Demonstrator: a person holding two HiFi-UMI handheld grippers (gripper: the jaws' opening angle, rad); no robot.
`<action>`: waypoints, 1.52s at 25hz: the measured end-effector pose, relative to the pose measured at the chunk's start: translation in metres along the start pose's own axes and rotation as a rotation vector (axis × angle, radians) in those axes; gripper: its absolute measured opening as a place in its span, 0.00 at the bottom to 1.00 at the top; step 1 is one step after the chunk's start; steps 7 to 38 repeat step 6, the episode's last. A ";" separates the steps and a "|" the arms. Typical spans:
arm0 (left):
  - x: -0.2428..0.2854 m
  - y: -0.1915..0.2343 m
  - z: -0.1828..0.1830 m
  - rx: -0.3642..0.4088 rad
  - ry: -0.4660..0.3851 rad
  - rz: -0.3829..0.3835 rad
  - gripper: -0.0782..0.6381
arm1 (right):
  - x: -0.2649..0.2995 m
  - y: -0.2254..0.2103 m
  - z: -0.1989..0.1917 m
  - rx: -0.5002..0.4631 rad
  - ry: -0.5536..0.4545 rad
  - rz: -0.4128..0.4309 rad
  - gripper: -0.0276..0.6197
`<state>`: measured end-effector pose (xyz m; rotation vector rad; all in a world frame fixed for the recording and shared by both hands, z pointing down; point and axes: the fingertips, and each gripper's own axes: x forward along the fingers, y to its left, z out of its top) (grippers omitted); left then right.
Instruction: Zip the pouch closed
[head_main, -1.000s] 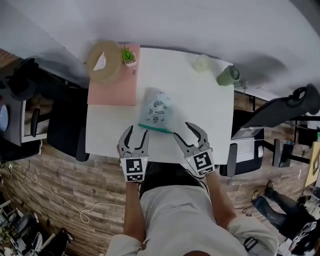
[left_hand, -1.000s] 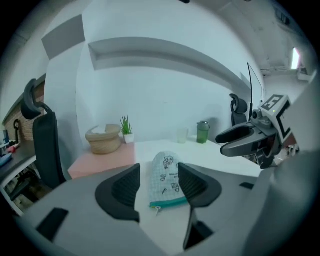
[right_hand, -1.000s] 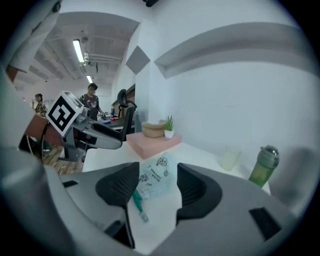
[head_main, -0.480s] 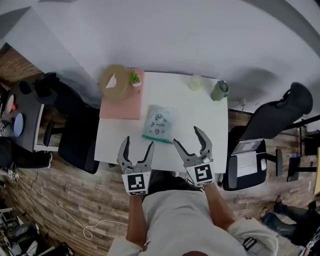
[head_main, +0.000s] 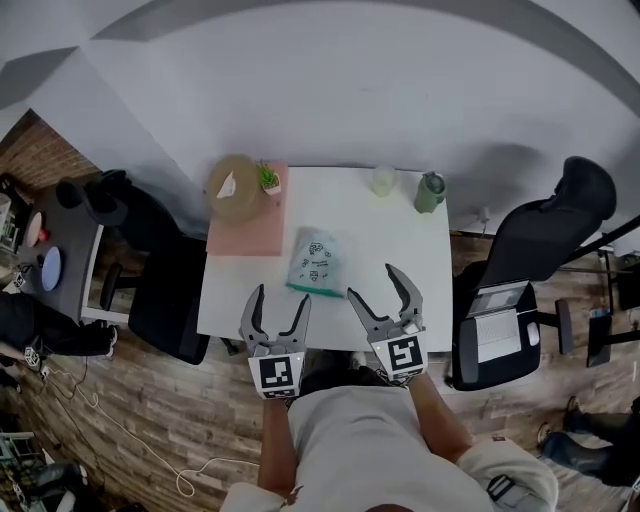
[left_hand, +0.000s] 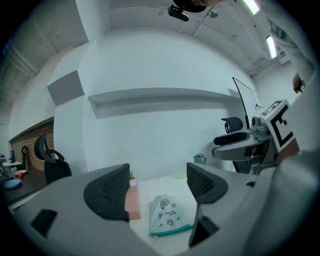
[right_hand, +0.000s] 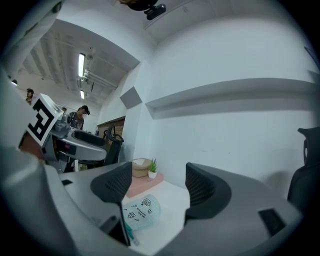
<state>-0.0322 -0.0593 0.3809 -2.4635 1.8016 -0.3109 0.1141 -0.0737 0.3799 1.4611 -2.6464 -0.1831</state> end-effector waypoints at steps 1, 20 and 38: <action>0.000 -0.001 0.000 0.003 0.002 0.000 0.59 | 0.000 0.000 0.001 -0.004 -0.003 0.000 0.55; 0.006 -0.006 -0.002 0.009 0.020 -0.002 0.59 | 0.000 -0.007 -0.008 0.017 0.021 -0.002 0.55; 0.006 -0.006 -0.002 0.009 0.020 -0.002 0.59 | 0.000 -0.007 -0.008 0.017 0.021 -0.002 0.55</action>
